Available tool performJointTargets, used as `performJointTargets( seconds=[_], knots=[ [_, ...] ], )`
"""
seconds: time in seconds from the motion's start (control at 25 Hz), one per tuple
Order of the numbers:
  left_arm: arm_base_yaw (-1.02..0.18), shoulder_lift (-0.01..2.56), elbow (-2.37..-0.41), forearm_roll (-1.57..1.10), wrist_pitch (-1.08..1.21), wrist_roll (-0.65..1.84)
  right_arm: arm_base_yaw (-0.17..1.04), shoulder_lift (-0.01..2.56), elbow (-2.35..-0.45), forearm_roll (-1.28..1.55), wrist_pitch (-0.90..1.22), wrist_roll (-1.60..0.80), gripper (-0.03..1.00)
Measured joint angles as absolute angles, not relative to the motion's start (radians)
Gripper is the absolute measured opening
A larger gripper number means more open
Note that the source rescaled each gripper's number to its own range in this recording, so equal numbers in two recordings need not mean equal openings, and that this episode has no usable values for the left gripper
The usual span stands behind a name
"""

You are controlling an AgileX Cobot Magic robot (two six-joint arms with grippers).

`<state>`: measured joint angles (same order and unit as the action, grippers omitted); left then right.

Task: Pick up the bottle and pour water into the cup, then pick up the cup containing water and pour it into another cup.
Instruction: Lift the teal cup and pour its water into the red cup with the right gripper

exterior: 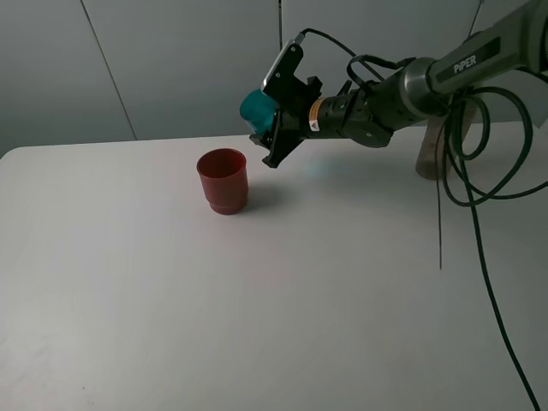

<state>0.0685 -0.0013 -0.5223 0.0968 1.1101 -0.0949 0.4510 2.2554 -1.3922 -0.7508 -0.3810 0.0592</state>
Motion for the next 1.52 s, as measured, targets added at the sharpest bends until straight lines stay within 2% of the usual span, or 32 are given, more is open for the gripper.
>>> performJointTargets(
  seconds=[1.52],
  knots=[
    [0.069,-0.001,-0.522,0.097,1.11,-0.095,0.517,2.239,-1.439,-0.774,-0.262,-0.341,0.08]
  ],
)
